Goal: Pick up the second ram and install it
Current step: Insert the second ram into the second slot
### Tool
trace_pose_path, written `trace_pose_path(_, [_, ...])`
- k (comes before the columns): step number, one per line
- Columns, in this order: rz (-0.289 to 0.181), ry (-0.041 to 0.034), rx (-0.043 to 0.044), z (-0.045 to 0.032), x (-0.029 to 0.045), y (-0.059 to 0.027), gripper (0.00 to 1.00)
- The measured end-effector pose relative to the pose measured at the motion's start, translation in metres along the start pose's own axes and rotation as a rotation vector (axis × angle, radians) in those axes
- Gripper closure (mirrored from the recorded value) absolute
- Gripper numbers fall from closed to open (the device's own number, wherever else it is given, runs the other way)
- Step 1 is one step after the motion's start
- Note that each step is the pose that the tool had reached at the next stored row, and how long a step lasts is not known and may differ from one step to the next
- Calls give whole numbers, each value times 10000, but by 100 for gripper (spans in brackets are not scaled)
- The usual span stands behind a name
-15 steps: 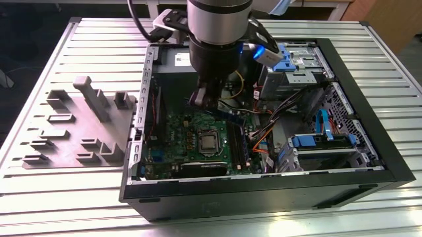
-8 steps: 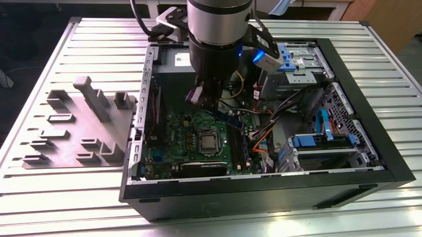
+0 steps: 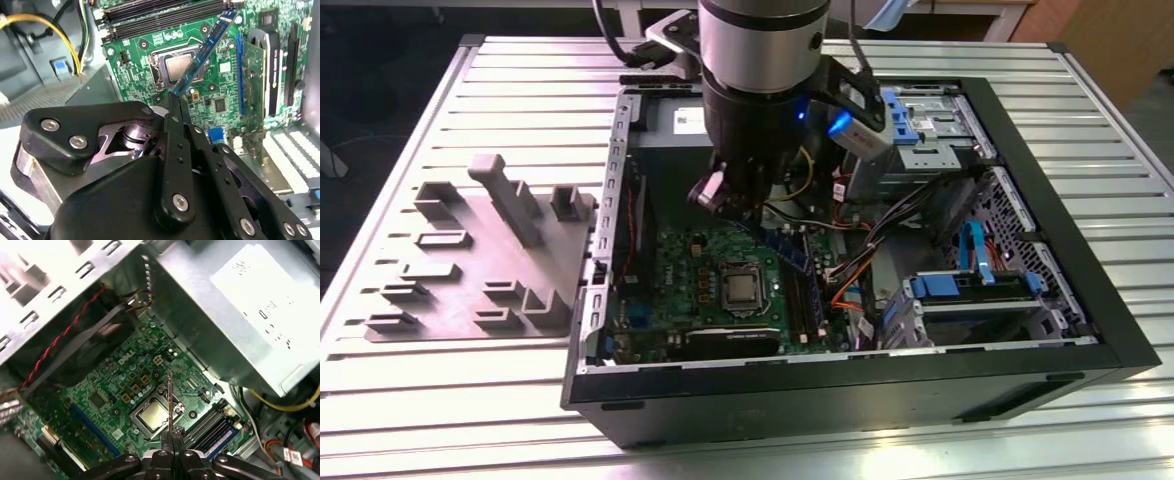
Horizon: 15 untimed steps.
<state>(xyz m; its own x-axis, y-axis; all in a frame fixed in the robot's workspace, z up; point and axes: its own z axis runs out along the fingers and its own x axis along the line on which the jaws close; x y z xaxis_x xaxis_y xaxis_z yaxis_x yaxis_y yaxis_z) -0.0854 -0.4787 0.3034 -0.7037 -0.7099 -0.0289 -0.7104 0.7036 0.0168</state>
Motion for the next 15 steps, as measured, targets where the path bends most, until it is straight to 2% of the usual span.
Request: trace_pose_path(15, [2722,-46,79,43,1,-1,89])
